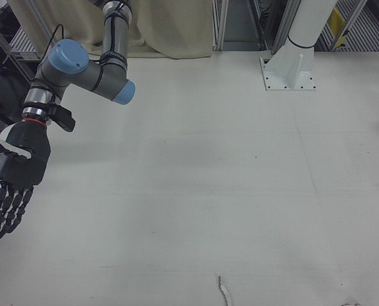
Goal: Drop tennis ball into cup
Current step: 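Move the left hand holding the tennis ball above the white cup, then lower the ball into the cup and open the left hand fingers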
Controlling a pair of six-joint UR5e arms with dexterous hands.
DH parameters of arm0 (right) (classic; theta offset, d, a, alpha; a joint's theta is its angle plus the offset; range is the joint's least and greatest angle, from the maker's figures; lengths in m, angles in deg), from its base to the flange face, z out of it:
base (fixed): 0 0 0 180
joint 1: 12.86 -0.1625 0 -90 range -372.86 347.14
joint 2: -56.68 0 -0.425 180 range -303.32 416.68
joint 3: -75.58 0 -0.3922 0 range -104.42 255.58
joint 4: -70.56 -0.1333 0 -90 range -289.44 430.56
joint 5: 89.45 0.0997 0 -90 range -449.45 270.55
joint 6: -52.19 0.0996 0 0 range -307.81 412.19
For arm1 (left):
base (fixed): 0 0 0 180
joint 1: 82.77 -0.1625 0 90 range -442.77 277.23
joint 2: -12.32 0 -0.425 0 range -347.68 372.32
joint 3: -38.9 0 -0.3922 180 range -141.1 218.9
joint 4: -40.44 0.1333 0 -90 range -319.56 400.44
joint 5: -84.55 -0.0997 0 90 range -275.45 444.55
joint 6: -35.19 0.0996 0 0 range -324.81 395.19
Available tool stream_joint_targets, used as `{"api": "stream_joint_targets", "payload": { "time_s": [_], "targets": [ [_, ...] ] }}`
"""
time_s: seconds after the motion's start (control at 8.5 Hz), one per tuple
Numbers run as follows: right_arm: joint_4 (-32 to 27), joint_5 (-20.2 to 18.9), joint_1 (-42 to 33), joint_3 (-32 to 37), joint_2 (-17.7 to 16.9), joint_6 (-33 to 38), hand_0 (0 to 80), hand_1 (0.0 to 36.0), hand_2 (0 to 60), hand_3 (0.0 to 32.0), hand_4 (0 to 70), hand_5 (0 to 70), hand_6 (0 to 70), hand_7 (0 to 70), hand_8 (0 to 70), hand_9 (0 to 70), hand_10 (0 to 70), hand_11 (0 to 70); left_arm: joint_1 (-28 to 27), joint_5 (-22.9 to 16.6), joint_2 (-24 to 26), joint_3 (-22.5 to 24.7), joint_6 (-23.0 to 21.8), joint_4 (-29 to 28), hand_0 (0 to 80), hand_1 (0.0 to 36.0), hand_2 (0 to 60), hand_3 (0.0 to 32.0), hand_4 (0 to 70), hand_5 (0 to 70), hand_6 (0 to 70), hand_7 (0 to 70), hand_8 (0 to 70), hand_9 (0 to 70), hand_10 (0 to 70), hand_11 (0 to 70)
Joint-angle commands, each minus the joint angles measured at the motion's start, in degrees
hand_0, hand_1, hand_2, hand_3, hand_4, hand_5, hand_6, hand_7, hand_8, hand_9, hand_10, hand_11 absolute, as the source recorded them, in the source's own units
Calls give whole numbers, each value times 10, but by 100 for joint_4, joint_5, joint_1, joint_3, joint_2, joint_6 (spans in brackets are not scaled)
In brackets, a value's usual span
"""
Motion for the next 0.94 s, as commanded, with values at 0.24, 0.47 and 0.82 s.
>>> {"api": "stream_joint_targets", "payload": {
  "time_s": [0.24, 0.47, 0.82],
  "targets": [
    [0, 0, 0, 0, 0, 0, 0, 0, 0, 0, 0, 0, 0, 0, 0, 0, 0, 0, 3, -8, -129, -102, 113, -151, 740, 233, 0, 0, 146, 235, 642, 438, 429, 330, 188, 293],
    [0, 0, 0, 0, 0, 0, 0, 0, 0, 0, 0, 0, 0, 0, 0, 0, 0, 0, 3, -8, -357, -85, 105, -327, 744, 238, 1, 0, 139, 226, 587, 393, 404, 297, 181, 284],
    [0, 0, 0, 0, 0, 0, 0, 0, 0, 0, 0, 0, 0, 0, 0, 0, 0, 0, 12, -8, -472, -24, 96, -407, 779, 247, 0, 0, 142, 228, 587, 391, 400, 289, 178, 281]
  ]
}}
